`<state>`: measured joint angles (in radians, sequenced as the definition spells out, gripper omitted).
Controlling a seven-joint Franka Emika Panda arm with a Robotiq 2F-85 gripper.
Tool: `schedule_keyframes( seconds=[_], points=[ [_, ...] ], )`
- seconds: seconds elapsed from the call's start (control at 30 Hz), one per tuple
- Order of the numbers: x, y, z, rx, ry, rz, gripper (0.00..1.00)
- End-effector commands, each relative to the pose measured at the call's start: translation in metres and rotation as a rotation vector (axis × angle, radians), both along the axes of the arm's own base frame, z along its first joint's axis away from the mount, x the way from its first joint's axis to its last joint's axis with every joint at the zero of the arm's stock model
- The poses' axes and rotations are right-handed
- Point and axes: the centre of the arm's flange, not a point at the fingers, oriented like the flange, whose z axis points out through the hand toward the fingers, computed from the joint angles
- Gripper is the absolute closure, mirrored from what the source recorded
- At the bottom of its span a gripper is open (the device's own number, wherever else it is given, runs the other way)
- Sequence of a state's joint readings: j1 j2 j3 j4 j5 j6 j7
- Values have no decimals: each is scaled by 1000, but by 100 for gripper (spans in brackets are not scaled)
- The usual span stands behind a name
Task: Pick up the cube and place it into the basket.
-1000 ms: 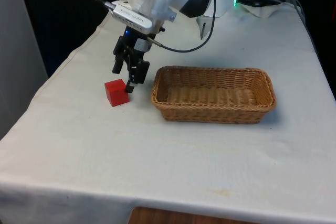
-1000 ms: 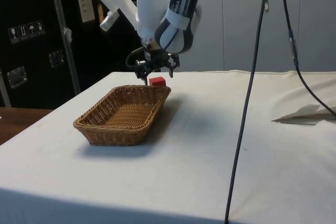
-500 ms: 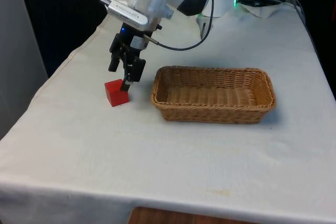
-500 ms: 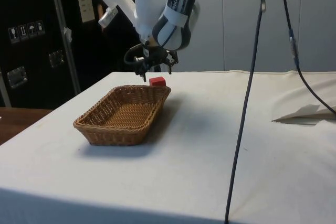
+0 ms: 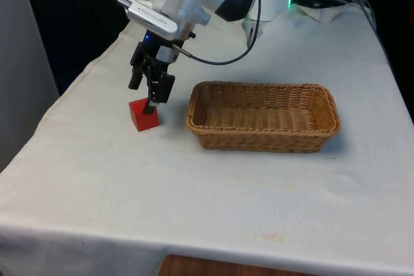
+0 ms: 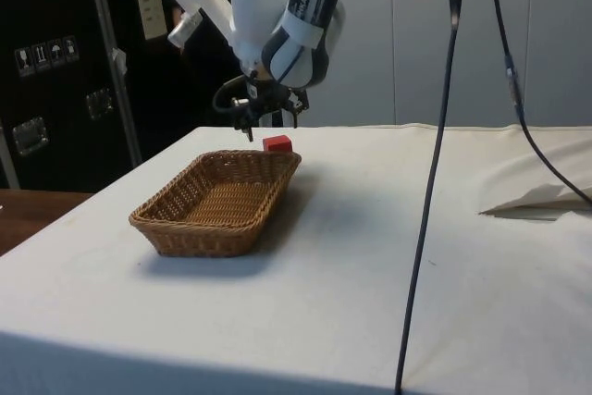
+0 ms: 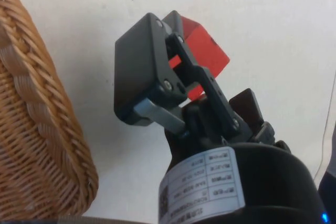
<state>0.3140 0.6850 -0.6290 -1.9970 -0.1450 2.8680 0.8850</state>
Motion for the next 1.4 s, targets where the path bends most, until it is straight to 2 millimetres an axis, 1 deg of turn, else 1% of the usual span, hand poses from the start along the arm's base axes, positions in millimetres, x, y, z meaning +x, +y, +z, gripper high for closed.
schedule_keyframes(
  seconds=[0.0, 0.2, 0.33, 0.37, 0.53, 0.73, 0.87, 1.13, 1.17, 1.2, 1.23, 1.37],
  points=[
    [2, 0, -1, 3, 1, 0, 0],
    [3, 0, -4, -2, 3, 0, 0],
    [2, -1, -11, -3, 6, -4, 0],
    [1, -1, -9, -8, 11, -3, 0],
    [3, 0, -21, -4, 14, -7, 0],
    [3, 0, -22, -12, 17, -7, 0],
    [2, -3, -26, -12, 22, -10, 0],
    [2, -3, -25, -17, 25, -12, 0],
    [2, -3, -25, -19, 27, -13, 3],
    [2, -4, -25, -17, 26, -13, 3],
    [2, -3, -25, -18, 26, -11, 20],
    [2, -4, -25, -19, 26, -14, 65]
  ],
)
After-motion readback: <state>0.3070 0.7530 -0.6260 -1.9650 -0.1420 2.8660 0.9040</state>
